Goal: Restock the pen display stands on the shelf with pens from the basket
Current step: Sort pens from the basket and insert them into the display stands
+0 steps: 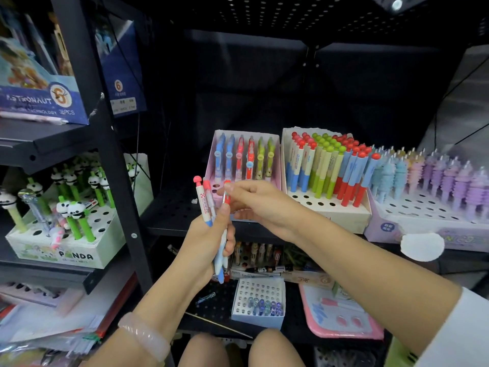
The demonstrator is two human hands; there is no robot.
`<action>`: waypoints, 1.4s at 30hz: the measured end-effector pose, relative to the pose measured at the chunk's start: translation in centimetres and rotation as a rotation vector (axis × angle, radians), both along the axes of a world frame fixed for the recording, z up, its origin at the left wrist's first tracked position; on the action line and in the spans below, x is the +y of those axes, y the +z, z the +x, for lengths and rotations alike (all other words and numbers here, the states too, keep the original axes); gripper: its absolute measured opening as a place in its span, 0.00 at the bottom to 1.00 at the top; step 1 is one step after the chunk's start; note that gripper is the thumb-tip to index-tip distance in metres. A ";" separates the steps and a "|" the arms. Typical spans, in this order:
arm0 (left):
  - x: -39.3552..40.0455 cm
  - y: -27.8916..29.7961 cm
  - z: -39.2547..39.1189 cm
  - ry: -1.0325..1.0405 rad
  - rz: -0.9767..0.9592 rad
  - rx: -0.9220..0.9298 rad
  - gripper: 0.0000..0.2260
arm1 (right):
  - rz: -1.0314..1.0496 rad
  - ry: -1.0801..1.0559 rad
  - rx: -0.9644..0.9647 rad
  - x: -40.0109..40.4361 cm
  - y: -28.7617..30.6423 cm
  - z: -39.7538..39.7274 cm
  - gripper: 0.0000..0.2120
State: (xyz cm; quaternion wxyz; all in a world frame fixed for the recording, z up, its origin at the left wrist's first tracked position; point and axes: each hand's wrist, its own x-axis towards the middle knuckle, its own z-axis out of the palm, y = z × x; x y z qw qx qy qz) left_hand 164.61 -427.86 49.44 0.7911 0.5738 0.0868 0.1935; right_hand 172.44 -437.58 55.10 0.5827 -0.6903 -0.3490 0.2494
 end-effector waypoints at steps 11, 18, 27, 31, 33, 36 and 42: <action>1.1 -0.4 -0.1 0.031 -0.082 0.110 0.15 | 0.211 -0.542 -0.485 1.2 6.5 5.1 0.04; 1.5 -0.6 -0.3 0.017 -0.055 0.067 0.08 | -0.136 -0.519 -0.790 2.7 4.3 6.7 0.09; 1.4 -0.8 -0.5 0.031 -0.062 0.010 0.07 | -0.512 -0.544 -0.944 4.2 3.6 7.3 0.15; 1.4 -0.8 -0.6 0.037 -0.050 -0.007 0.08 | -0.514 -0.574 -0.979 4.1 3.2 6.5 0.17; 1.6 -0.7 -0.7 0.060 -0.027 -0.019 0.09 | -0.356 -0.609 -1.047 3.3 2.8 5.4 0.17; 1.5 -0.6 -0.6 0.112 0.017 -0.014 0.10 | -0.099 -0.508 -0.958 2.0 1.7 2.5 0.11; -0.2 -0.7 0.6 0.151 0.037 0.019 0.12 | -0.079 -0.336 -0.560 0.8 0.5 -0.7 0.12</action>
